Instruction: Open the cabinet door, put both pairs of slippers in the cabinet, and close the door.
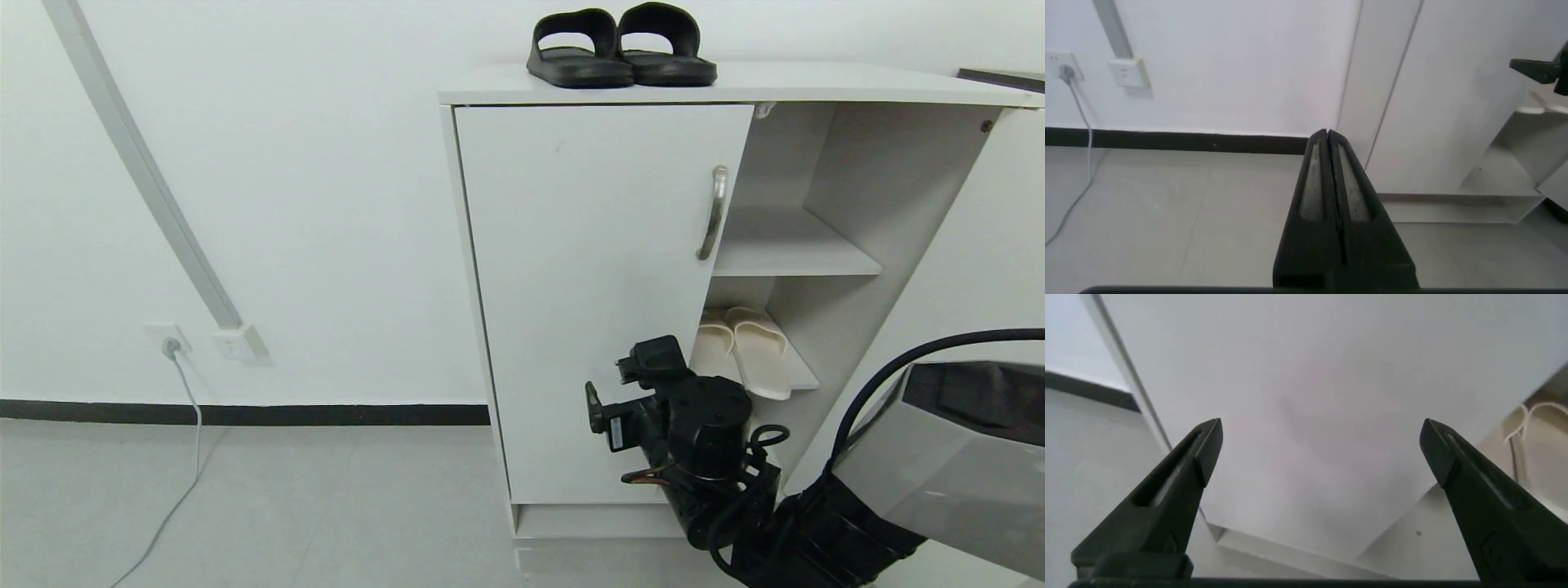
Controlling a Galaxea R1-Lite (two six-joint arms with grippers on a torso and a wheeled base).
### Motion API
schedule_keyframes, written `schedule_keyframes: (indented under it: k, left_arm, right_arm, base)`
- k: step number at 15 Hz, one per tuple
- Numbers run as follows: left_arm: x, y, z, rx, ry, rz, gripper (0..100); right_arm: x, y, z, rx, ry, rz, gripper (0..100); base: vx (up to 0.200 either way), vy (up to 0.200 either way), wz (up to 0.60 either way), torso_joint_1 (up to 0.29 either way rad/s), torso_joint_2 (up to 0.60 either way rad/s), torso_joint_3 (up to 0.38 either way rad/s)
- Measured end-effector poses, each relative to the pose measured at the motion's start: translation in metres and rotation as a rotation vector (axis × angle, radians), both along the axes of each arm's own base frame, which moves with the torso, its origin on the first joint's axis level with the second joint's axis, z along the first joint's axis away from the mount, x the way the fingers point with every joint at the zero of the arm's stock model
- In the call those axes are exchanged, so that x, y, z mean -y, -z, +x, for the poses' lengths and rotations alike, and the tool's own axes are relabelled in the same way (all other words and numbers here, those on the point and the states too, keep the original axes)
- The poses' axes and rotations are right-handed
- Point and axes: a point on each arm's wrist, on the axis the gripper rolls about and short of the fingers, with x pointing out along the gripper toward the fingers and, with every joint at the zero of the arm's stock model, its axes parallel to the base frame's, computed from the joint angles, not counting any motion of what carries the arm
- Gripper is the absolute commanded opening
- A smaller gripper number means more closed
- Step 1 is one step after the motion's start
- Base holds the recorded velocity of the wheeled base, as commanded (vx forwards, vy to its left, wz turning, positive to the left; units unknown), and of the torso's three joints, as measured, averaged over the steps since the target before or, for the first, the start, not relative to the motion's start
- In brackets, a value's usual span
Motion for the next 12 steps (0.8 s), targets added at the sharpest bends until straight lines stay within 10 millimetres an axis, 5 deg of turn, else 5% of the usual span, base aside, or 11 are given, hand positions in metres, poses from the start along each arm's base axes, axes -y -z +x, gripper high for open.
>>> schedule_keyframes:
  k: [12]
  left_arm:
    - [0.000, 0.000, 0.000, 0.000, -0.001, -0.005, 0]
  right_arm:
    - [0.013, 0.008, 0.000, 0.033, -0.075, -0.036, 100]
  base:
    - [0.000, 0.000, 0.00, 0.000, 0.00, 0.000]
